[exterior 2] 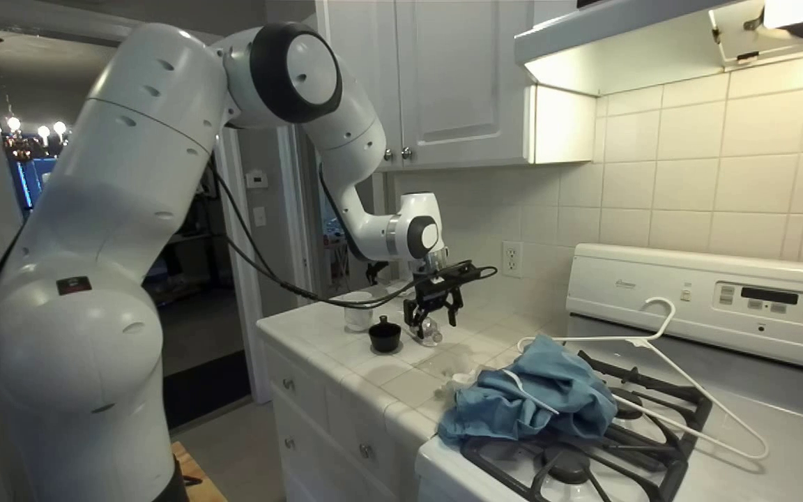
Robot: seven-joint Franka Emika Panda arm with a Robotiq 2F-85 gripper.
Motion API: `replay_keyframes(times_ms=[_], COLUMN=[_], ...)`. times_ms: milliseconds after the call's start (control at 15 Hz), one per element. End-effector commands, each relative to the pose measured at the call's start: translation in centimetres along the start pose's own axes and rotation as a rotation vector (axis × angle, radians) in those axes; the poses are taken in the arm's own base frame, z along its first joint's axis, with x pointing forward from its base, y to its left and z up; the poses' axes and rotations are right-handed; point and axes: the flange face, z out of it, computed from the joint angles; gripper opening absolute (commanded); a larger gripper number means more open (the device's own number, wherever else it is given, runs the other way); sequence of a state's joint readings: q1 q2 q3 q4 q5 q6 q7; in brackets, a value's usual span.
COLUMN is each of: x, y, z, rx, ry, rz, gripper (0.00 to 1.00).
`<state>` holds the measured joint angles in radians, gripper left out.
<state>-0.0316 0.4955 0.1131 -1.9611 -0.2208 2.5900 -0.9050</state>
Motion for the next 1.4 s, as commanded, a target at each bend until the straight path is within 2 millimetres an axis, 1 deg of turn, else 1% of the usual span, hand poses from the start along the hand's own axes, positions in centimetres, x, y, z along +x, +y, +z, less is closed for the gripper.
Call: replay_keyframes(times_ms=[0, 267, 333, 600, 667, 733, 800, 1333], x=[1.4, 2.5, 2.7, 3.4, 3.5, 3.6, 3.6, 3.7], y=[1.4, 2.4, 2.6, 3.0, 3.0, 3.1, 3.0, 2.1], z=[1.7, 3.0, 3.2, 3.6, 3.6, 3.6, 3.5, 3.4], rx=[-0.005, 0.002, 0.003, 0.006, 0.006, 0.007, 0.009, 0.05], ry=[0.005, 0.015, 0.018, 0.024, 0.024, 0.023, 0.022, -0.012], rz=[-0.03, -0.029, -0.026, -0.019, -0.018, -0.017, -0.016, -0.003], gripper=[1.0, 0.98, 0.98, 0.93, 0.92, 0.92, 0.88, 0.83])
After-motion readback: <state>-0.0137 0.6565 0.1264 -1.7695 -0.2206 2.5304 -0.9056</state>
